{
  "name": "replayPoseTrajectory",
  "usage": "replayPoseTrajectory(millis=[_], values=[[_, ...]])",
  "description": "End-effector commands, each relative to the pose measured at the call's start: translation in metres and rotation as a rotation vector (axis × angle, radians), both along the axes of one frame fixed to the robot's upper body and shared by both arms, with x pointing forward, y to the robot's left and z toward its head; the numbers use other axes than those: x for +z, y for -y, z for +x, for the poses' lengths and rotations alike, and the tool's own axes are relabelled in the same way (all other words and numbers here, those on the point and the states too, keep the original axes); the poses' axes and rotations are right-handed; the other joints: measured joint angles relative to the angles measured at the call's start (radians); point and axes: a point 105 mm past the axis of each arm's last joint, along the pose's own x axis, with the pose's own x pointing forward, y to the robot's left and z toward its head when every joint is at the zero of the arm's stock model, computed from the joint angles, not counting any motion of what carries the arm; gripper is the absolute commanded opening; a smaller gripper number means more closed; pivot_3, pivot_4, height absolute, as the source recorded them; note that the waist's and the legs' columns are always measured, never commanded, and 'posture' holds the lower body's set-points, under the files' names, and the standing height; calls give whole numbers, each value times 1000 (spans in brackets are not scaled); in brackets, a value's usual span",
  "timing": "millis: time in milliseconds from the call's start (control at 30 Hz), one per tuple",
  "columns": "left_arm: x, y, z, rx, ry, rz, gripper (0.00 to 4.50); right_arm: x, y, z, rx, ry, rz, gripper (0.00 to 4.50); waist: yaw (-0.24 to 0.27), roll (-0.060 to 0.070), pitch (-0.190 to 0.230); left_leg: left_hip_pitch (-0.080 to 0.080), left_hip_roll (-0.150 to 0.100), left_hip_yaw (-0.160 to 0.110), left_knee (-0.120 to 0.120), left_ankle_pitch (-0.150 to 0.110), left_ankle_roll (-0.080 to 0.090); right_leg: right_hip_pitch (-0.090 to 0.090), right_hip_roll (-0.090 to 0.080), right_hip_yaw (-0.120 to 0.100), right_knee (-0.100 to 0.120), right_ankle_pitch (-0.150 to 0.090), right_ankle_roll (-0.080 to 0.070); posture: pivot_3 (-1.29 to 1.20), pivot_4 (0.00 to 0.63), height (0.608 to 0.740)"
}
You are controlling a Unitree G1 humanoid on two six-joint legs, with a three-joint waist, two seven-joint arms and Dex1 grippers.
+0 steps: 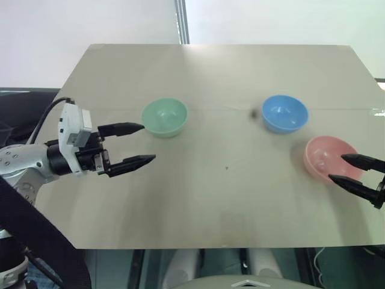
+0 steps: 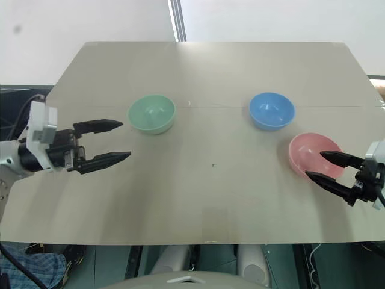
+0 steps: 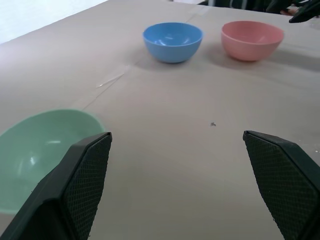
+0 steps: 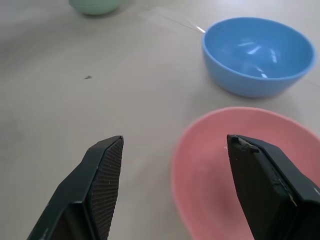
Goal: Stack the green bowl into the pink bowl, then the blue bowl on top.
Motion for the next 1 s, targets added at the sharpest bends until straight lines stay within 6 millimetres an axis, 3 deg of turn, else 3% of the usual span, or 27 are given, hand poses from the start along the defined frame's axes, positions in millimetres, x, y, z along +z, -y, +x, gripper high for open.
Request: replayPoseTrajectory(millis=[33, 233, 400, 633, 733, 900, 933, 1000], values=[[13, 5, 2, -71, 53, 28, 4441, -9, -2, -2, -37, -34, -126, 3626, 1, 0, 0, 0, 0, -1, 0, 0, 0, 0, 0, -1, 0, 0, 0, 0, 150, 740], [24, 18, 0, -199, 61, 11, 4441, -44, 16, 11, -175, -221, -331, 3626, -3, 0, 0, 1, -2, 0, 0, 0, 0, 1, 1, 0, 0, 0, 0, 0, 150, 740], [35, 26, -8, -289, 61, -4, 4441, -47, 15, 20, -194, -250, -370, 3626, -2, 0, 0, 0, -1, -1, 0, 0, 0, 1, 1, -2, -1, 0, 0, 0, 150, 740], [37, 32, -16, -347, 37, -15, 4441, -49, 20, 30, -185, -266, -537, 3626, -2, 0, 0, -1, -1, -2, 0, 0, 0, 1, 1, -3, -2, 0, 0, 0, 150, 740], [37, 33, -17, -349, 39, -17, 4465, -47, 21, 35, -184, -258, -605, 2743, -2, 0, 0, -1, -2, -2, 0, 0, 0, 1, 1, -3, -3, 0, 0, 0, 150, 740], [35, 32, -17, -346, 38, -14, 4465, -48, 20, 34, -124, -248, -755, 363, -2, 0, 0, -1, -2, -3, 0, 0, 0, 2, 1, -4, -3, 0, 0, 0, 150, 740], [34, 32, -16, -344, 37, -13, 4465, -48, 20, 33, -104, -248, -786, 90, -2, 0, 0, -1, -2, -3, 0, 0, 0, 2, 1, -4, -3, 0, 0, 0, 150, 740], [33, 31, -16, -341, 36, -10, 4465, -47, 19, 32, -76, -240, -834, 90, -1, 0, 0, -1, -1, -3, 0, 0, 0, 2, 1, -5, -4, 0, 0, 0, 150, 740]])
